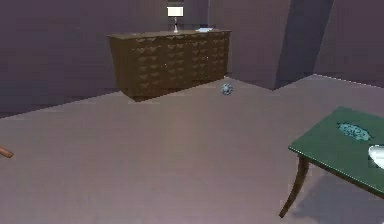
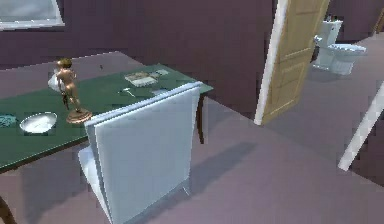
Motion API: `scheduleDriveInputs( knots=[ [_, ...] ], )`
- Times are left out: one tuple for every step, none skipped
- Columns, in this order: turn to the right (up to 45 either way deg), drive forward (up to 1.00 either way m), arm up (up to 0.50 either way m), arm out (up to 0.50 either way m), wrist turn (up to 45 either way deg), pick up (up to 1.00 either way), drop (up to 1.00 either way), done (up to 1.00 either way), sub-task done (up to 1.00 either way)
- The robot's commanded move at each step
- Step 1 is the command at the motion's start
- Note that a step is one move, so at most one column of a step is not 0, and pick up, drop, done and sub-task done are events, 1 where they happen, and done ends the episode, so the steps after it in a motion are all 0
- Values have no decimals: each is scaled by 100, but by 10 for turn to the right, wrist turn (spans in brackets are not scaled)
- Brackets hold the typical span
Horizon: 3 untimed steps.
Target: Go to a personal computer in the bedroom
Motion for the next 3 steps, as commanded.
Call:
scheduleDriveInputs(
  knots=[
    [0, 100, 0, 0, 0, 0, 0, 0, 0],
    [0, 100, 0, 0, 0, 0, 0, 0, 0],
    [30, 0, 0, 0, 0, 0, 0, 0, 0]
  ],
)
